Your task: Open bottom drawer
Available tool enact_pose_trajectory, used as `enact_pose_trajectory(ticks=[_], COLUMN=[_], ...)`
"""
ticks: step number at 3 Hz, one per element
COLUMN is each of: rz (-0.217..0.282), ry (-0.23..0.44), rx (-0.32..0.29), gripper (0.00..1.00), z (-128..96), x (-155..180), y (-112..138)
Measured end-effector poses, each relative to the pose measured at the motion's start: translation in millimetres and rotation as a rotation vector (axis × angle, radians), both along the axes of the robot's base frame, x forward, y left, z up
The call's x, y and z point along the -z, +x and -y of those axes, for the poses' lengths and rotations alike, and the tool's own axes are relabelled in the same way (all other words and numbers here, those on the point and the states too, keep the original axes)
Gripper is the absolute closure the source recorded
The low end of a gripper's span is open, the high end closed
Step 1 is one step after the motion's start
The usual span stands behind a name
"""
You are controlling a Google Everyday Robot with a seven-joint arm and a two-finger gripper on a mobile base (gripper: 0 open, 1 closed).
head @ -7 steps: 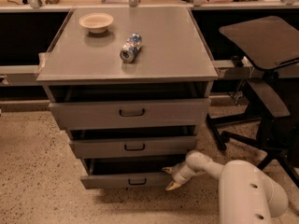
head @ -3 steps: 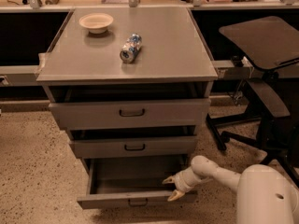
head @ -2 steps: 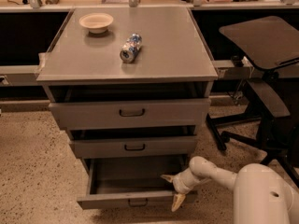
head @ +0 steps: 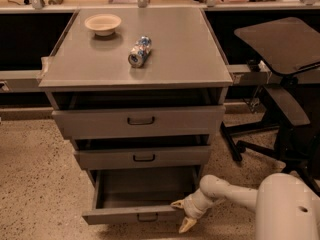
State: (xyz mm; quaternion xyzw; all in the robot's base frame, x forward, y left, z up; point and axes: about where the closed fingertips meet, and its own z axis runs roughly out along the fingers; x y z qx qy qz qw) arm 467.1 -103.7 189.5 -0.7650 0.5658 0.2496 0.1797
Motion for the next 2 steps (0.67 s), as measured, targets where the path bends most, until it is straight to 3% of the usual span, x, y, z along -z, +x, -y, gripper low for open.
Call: enact_pose_trajectory(ticks=[1,2], rz=[-0.029,-0.011], ry=[-0.009,-0.009], rx=[-0.024,-0.024], gripper=[0.44,0.53], z=[2,11], x=[-18,-40], y=[-44,-67])
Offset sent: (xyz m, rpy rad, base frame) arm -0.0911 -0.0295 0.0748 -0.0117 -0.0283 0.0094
